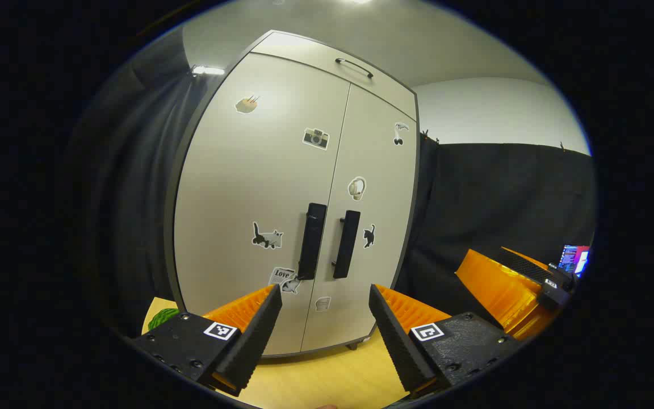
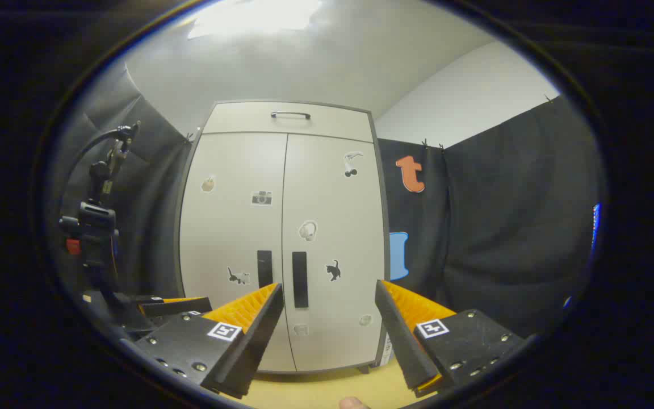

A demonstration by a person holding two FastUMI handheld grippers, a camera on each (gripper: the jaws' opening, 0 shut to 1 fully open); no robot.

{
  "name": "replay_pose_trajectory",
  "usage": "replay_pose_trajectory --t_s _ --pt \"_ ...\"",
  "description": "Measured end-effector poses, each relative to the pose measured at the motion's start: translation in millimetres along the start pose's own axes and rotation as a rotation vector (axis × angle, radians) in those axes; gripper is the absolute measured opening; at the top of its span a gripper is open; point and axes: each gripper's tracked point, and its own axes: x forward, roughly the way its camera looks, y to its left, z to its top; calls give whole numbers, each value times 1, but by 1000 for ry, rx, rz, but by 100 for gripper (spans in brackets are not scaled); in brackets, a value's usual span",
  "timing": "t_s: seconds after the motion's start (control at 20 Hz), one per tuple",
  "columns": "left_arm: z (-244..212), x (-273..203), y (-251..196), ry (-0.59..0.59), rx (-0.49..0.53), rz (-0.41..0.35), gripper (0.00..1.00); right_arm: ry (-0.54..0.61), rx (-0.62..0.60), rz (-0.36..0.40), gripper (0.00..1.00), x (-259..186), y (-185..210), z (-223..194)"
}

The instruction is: Open the right door of the double-door shoe cabinet with the right hand, and open the left door with the left hand.

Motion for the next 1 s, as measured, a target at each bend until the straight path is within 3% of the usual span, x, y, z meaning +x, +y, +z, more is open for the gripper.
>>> replay_pose_trajectory --t_s 0.35,0.65,1.0 --pt "24 -8 6 -91 74 23 95 0 4 -2 96 -7 3 2" --pt "22 -11 0 -87 -34 -34 95 8 -12 6 96 -7 9 0" --pt "22 -11 12 -90 -27 -6 96 11 -18 25 96 -9 12 -2"
